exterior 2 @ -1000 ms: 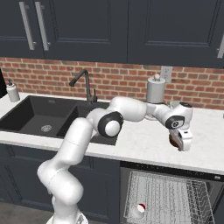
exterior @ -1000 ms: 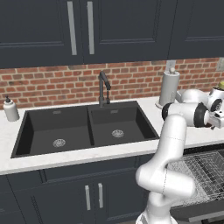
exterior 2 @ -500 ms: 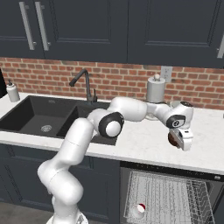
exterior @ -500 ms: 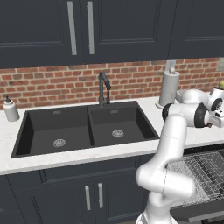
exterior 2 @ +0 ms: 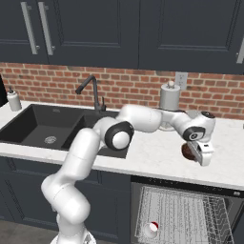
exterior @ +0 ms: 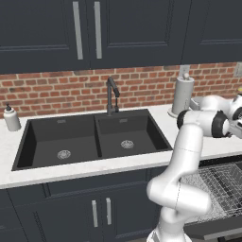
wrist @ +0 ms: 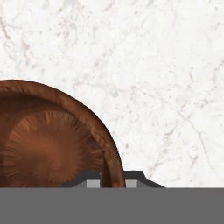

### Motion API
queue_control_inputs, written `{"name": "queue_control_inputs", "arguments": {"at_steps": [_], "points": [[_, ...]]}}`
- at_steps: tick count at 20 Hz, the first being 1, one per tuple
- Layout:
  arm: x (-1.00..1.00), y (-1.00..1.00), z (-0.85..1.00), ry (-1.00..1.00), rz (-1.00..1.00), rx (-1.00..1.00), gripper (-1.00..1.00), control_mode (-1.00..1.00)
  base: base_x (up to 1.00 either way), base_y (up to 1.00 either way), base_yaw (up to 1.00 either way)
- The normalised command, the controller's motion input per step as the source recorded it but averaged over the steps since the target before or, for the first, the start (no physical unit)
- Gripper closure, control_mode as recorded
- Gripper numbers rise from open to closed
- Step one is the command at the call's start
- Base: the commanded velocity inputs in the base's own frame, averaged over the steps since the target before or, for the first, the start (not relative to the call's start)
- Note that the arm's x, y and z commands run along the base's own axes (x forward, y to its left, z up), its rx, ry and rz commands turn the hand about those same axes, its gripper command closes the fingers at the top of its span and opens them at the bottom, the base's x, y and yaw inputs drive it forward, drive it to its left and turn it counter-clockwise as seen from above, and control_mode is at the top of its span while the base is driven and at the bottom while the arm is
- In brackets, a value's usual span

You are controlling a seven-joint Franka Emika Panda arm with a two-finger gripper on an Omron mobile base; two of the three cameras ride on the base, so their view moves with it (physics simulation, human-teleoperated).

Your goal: Pick up the cup and bowl from the counter, place them in the dishwasher, and close the dishwasher door.

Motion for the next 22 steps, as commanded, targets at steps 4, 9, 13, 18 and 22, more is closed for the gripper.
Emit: {"name": "queue_control_inputs", "arguments": {"at_steps": [4,9,13,18,22], "points": [[-0.93,0.09,0.29,-0.28,0.08,0.02,1.00,-1.00,0.00,0.00,0.00],[-0.98,0.12,0.31,-0.25,0.11,0.00,1.00,-1.00,0.00,0.00,0.00],[-0.99,0.13,0.27,-0.22,0.13,0.00,1.00,-1.00,0.00,0.00,0.00],[-1.00,0.09,0.16,-0.25,0.14,0.00,1.00,-1.00,0.00,0.00,0.00],[-1.00,0.07,0.02,-0.25,0.16,0.00,1.00,-1.00,0.00,0.00,0.00]]}}
